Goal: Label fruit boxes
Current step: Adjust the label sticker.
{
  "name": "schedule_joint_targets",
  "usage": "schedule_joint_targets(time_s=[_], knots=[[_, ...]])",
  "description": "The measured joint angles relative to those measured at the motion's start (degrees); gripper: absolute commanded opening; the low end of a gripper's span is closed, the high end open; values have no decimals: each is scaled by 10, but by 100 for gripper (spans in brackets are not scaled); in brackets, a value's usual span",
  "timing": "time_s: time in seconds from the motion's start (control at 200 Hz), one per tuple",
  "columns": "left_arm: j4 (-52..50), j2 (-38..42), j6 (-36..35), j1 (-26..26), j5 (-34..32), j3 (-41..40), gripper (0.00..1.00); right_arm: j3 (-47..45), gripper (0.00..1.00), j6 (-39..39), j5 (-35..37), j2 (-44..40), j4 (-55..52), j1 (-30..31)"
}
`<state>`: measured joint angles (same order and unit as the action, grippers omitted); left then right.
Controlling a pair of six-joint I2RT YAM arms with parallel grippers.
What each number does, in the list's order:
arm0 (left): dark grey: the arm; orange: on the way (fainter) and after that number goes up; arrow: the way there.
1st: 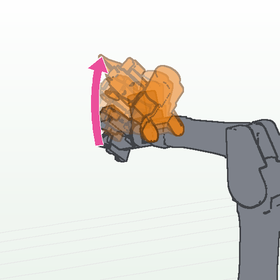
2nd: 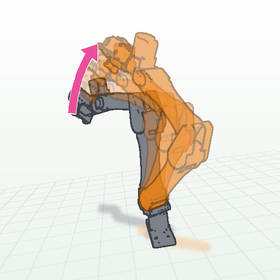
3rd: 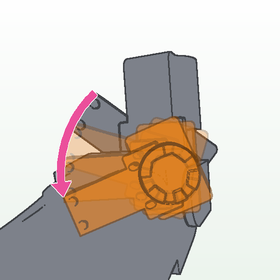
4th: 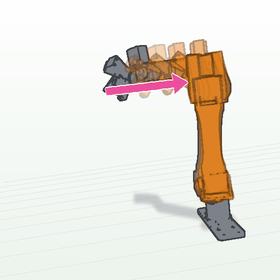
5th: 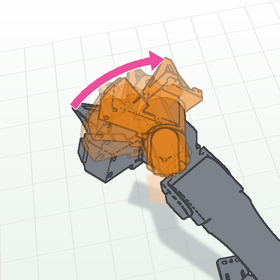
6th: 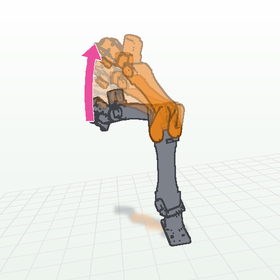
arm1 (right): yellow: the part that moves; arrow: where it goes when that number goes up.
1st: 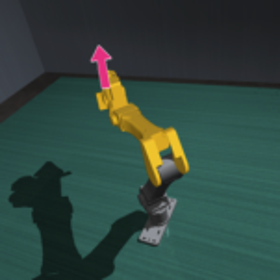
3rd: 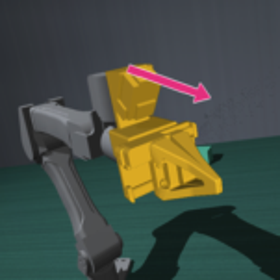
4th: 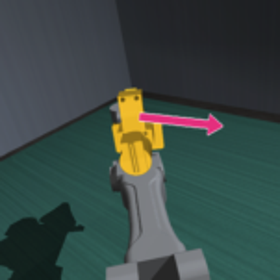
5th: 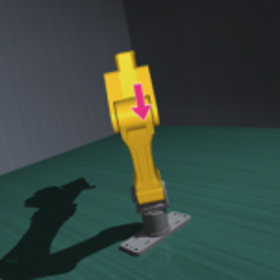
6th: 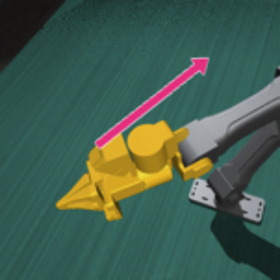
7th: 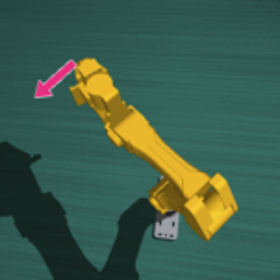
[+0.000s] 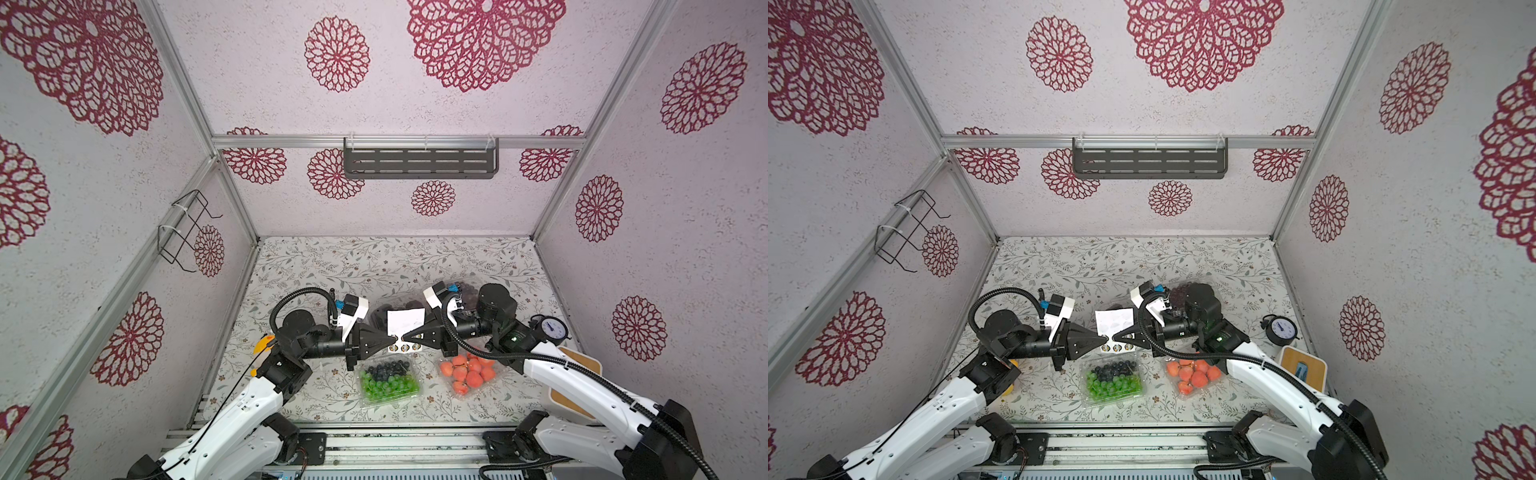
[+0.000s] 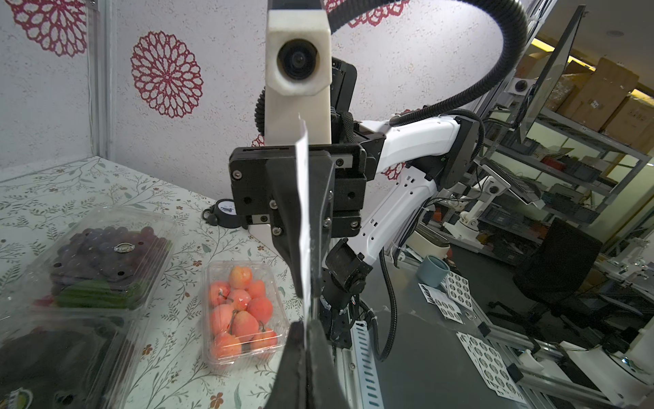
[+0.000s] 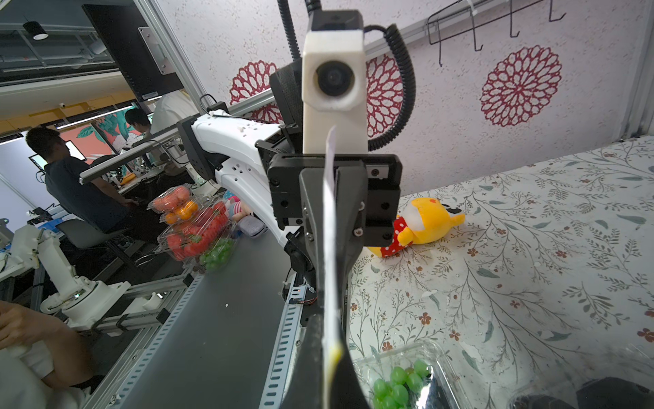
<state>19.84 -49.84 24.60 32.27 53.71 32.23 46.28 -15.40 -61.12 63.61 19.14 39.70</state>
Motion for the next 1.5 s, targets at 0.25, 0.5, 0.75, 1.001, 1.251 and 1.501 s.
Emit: schedule_joint_targets(time_s=[0.25, 0.5, 0.75, 1.001, 1.251, 1.501], knots=[[-2, 1, -8, 0, -4, 0, 6, 0, 0, 4, 0, 0, 0, 0], [-2, 1, -8, 0, -3, 1, 13, 0, 0, 4, -2, 0, 0, 0], [-4, -1, -8, 0, 1, 4, 3, 0, 0, 4, -2, 0, 0, 0], [2, -1, -4, 0, 9, 4, 5, 0, 0, 4, -2, 0, 0, 0], [8, -10, -3, 0, 13, 7, 0, -1, 0, 4, -2, 0, 0, 0], [27, -15, 9, 0, 28, 7, 0, -17, 0, -12, -7, 4, 47, 0]])
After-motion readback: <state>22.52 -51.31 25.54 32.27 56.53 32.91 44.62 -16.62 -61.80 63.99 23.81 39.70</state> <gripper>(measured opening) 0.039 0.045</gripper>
